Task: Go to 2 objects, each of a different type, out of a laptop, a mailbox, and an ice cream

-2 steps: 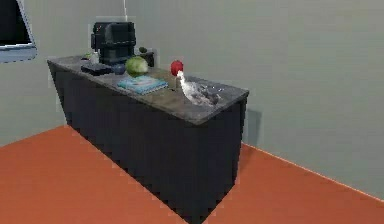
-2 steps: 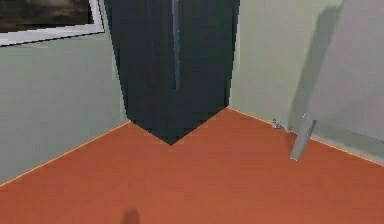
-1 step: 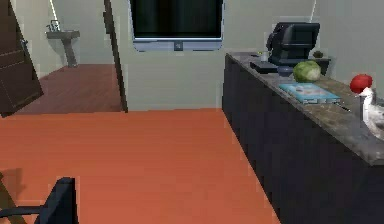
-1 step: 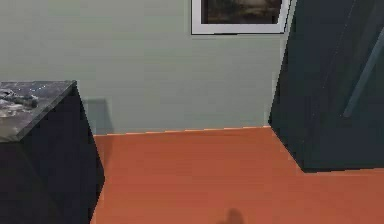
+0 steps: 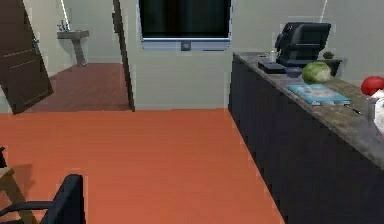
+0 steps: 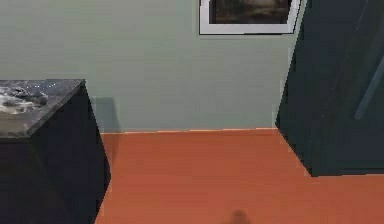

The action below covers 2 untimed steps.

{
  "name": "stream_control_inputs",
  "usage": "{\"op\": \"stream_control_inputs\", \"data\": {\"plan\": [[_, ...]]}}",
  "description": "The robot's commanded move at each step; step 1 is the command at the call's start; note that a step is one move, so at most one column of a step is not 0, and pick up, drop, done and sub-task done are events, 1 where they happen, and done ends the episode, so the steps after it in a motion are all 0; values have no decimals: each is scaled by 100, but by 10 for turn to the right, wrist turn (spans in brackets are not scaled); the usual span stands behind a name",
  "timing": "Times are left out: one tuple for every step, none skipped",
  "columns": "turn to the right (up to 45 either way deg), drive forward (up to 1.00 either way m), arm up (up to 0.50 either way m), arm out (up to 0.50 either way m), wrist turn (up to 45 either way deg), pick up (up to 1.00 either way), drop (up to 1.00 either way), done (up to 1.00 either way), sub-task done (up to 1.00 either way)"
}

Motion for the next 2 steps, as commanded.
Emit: {"op": "stream_control_inputs", "data": {"plan": [[0,95,0,0,0,0,0,0,0],[270,0,0,0,0,0,0,0,0]]}}
